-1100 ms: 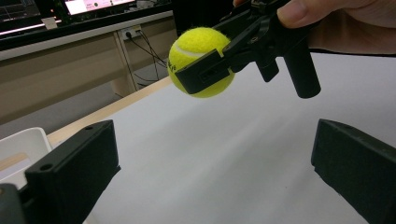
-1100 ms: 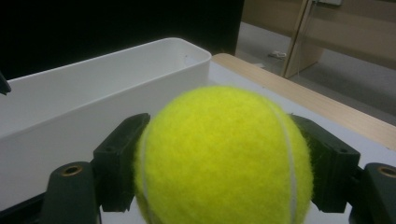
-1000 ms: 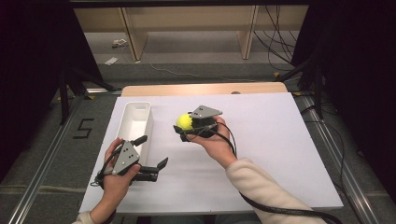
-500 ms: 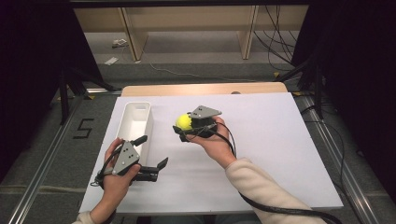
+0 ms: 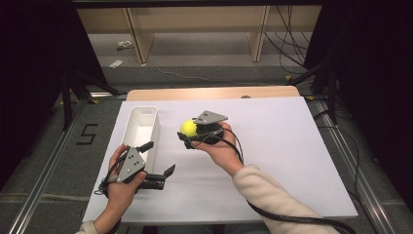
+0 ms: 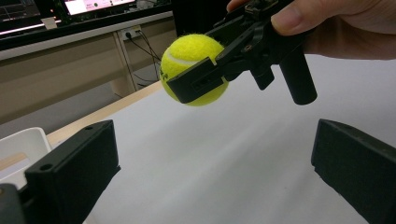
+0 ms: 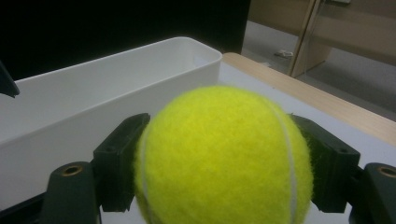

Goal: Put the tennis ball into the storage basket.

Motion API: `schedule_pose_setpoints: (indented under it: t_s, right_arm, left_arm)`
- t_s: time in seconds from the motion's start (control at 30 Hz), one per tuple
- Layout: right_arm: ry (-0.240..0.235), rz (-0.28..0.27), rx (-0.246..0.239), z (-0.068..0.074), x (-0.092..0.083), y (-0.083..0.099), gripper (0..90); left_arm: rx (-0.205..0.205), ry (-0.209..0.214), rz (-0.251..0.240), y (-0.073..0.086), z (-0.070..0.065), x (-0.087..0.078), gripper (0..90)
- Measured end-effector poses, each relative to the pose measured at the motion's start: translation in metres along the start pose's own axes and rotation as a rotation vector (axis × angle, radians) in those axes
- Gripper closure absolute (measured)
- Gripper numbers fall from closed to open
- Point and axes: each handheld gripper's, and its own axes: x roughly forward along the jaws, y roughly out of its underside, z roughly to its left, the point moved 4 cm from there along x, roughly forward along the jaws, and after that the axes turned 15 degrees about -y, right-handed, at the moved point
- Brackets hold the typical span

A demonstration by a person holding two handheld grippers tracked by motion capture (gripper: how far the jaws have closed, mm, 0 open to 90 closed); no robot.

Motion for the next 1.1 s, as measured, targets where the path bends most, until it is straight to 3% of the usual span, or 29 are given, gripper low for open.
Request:
schedule_pose_setpoints:
  t_s: [1.1]
  right_arm:
    - [-0.015,-0.003,-0.002,0.0022,0.0085,-0.0055,26.1]
  left_arm:
    - [-0.003,0.001,0.002,0.0006,-0.0002,0.0,0.3]
